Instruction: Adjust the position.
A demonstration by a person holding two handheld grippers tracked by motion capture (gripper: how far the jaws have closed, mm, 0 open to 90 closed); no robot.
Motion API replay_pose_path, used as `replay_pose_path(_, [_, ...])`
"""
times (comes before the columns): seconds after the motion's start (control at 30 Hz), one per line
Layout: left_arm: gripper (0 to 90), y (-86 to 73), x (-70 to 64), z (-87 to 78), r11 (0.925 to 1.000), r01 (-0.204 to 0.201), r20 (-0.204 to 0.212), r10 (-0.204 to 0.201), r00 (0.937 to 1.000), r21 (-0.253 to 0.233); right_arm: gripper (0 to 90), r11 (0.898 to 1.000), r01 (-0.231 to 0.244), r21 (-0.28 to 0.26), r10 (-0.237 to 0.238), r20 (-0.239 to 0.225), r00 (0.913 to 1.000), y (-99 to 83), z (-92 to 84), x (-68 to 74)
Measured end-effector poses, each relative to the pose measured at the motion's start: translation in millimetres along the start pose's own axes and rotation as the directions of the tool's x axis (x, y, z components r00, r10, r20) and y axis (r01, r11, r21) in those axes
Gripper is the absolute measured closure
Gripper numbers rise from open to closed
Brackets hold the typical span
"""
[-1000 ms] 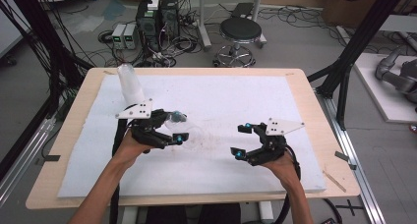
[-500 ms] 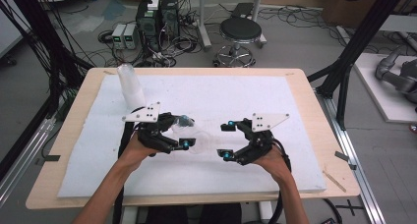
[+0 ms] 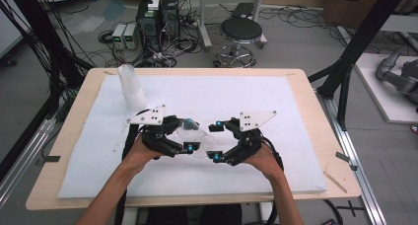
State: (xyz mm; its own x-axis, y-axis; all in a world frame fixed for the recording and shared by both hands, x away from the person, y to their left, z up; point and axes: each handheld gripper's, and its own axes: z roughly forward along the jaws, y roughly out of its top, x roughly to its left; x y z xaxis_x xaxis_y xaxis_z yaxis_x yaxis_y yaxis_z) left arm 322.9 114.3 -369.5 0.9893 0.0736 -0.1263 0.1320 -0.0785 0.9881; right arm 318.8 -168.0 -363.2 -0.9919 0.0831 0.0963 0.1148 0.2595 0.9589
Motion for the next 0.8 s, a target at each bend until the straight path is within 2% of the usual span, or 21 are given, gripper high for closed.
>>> replay_pose_path(0.33, [33.9,0.4,-3.2,3.6,0.9999,0.006,0.019,-0.006,0.9998,-0.012,15.8,1.0,0.015,0.014,-0.015,-0.025,0.9996,1.4,18.2,3.1])
replay_pose_path(0.63, [33.9,0.4,-3.7,4.4,0.9997,0.011,0.03,-0.011,0.9995,-0.023,16.1,1.0,0.026,0.018,-0.025,-0.018,0.9995,0.5,23.2,3.2])
replay_pose_path(0.67, [33.9,0.4,-3.6,4.6,0.9997,0.012,0.031,-0.011,0.9995,-0.023,19.4,1.0,0.023,0.018,-0.022,-0.024,0.9995,0.3,23.6,3.1])
replay_pose_path(0.8, [33.9,0.1,-3.3,4.7,0.9997,0.01,0.029,-0.009,0.9995,-0.022,20.9,1.0,0.024,0.008,-0.023,-0.031,0.9993,-0.5,25.6,2.4])
